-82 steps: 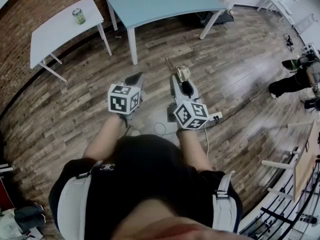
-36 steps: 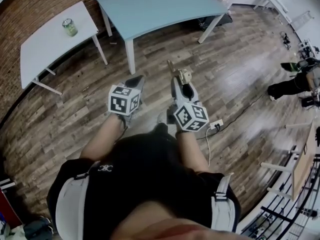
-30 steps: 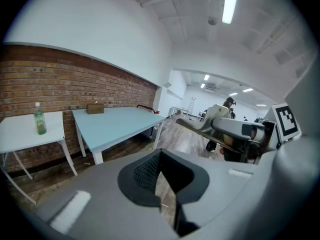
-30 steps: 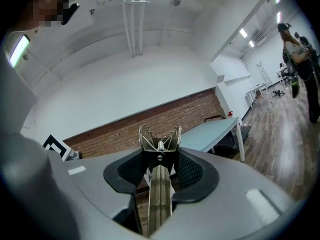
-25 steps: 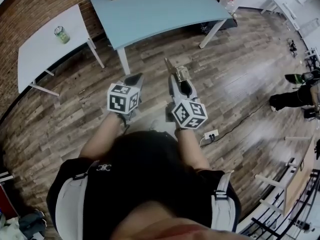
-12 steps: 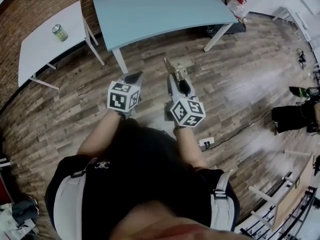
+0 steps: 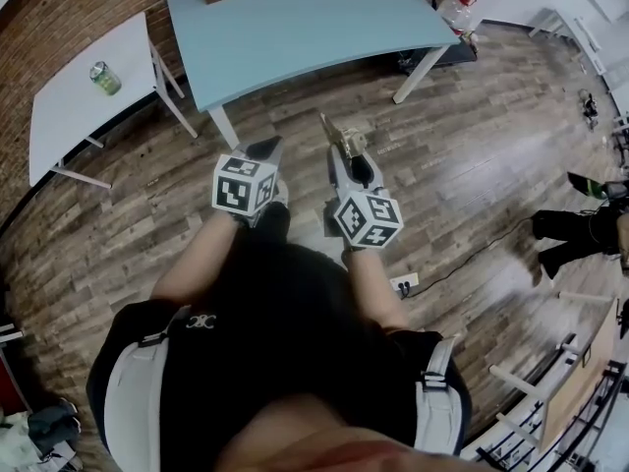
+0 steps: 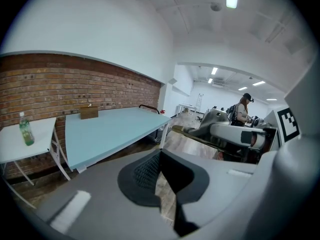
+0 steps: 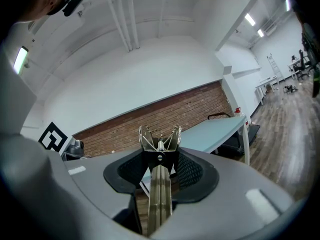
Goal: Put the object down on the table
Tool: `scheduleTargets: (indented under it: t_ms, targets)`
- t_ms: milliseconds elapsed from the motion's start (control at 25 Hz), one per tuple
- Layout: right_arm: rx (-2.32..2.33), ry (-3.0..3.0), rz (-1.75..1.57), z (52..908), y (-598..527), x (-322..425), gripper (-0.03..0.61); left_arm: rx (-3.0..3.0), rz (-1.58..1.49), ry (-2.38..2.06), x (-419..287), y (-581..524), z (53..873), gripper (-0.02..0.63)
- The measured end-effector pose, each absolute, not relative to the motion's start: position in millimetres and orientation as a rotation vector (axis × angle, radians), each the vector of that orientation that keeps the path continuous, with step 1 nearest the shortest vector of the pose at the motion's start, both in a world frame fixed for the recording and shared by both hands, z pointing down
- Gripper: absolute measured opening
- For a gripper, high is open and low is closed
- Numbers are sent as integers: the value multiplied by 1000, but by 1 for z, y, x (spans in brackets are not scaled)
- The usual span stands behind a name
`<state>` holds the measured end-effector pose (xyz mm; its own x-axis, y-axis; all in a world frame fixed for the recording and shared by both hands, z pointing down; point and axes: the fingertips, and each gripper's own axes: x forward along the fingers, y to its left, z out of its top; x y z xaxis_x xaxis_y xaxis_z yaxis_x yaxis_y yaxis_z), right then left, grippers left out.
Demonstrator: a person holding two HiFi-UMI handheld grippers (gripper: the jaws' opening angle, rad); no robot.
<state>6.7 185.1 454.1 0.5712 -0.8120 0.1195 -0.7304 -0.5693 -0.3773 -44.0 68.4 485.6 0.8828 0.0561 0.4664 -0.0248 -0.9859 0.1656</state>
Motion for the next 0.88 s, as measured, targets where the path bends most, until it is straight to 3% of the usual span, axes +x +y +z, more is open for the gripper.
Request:
scheduleTargets:
  t_ms: [880]
  targets:
    - [-2577,1245,-425,454,94,168,178,2853,706,90,127,-22,492,0]
